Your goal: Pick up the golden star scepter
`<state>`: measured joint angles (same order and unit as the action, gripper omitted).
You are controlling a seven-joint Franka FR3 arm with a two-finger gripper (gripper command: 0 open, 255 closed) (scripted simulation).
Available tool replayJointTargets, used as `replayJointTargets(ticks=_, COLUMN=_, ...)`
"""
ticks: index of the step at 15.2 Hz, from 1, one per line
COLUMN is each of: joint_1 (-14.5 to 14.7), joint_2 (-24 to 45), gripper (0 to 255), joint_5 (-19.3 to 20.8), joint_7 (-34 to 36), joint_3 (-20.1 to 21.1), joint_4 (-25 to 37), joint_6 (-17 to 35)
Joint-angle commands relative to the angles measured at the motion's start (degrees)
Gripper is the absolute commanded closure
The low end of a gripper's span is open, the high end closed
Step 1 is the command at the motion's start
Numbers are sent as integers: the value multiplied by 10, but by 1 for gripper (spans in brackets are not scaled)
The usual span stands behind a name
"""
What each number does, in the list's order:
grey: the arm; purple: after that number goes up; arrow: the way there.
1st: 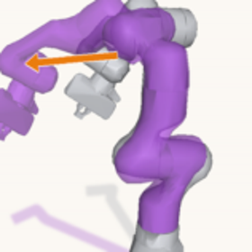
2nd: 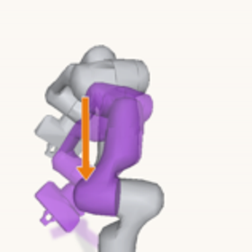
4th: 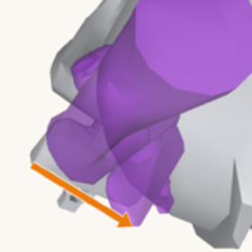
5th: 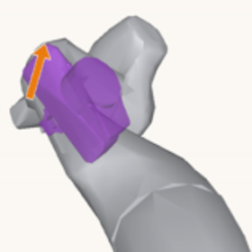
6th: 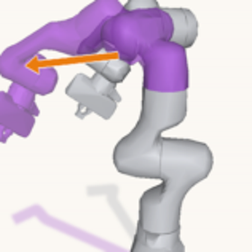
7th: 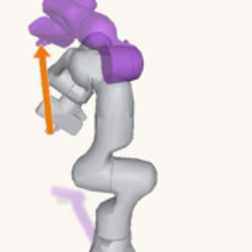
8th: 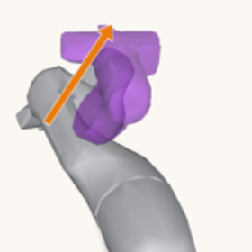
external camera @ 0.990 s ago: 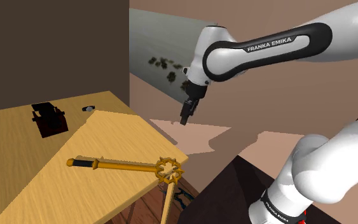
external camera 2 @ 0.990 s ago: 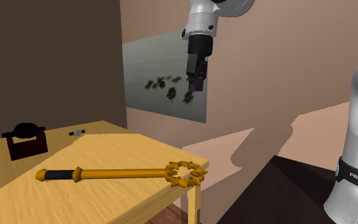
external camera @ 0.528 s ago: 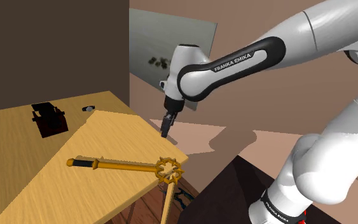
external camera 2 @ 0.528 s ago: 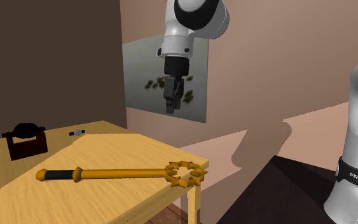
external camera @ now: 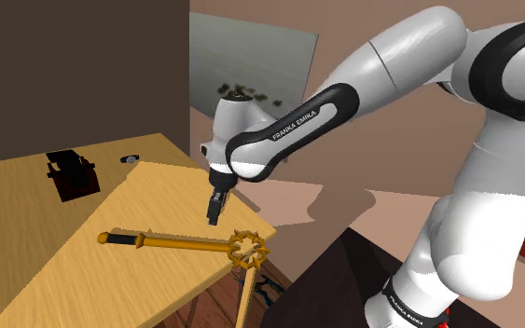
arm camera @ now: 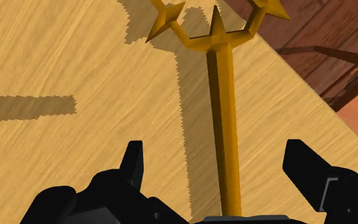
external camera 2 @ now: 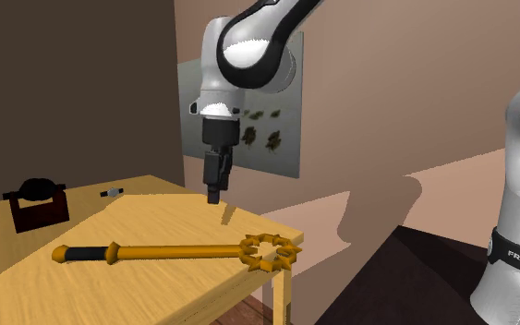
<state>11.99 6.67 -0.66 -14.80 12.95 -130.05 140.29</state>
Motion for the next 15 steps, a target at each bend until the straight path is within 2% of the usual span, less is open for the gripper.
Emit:
replayJointTargets(ticks=1, joint_1=10, joint_2=43, gripper=0, joint_5=20, joint_7=6, joint_3=4, joint_4=24, joint_6=18)
replayJointTargets(ticks=7, joint_1=51, joint_2=164, gripper=0, joint_5=81, joint_7=20, joint_3=4, joint_4=106, joint_6=52)
replayJointTargets(ticks=15, joint_1=61, joint_2=211, gripper=0, joint_5=97, joint_7=31, joint_3=-9, joint_4=108, joint_6=96)
